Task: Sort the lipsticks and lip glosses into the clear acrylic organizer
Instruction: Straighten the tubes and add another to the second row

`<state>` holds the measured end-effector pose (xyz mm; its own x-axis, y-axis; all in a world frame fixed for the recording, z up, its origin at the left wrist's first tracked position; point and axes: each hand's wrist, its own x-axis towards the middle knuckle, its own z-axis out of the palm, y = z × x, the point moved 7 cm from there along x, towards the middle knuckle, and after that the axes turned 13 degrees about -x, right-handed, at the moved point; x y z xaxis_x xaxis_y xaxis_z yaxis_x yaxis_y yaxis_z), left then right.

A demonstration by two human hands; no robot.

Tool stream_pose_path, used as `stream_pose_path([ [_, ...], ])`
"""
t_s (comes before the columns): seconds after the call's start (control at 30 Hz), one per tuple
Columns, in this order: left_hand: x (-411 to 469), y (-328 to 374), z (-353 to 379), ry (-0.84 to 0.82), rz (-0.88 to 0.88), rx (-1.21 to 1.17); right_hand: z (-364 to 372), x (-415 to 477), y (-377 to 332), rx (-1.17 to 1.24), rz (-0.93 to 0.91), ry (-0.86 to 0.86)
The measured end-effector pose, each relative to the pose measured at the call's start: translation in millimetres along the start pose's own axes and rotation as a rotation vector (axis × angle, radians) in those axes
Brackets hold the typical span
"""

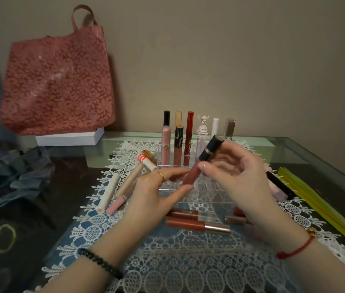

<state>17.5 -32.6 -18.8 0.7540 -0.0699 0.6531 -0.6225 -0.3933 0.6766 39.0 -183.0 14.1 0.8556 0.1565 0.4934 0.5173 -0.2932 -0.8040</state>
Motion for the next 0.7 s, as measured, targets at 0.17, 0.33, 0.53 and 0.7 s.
stream_pose_path([
  [0.17,4,-24,-17,0.049,-0.183,0.013,-13,36,-2,-0.031,0.035,0.173],
  [0.33,2,-44,-18,-0.028,-0.342,0.068,0,62,5,-0.104,0.038,0.202],
  [0.53,-1,-56,-10,-0.147,-0.398,0.176,15,69,27,-0.203,0.046,0.210],
  [0.7,0,-59,-10,-0.162,-0.367,0.231,21,69,42,-0.248,0.054,0.167],
])
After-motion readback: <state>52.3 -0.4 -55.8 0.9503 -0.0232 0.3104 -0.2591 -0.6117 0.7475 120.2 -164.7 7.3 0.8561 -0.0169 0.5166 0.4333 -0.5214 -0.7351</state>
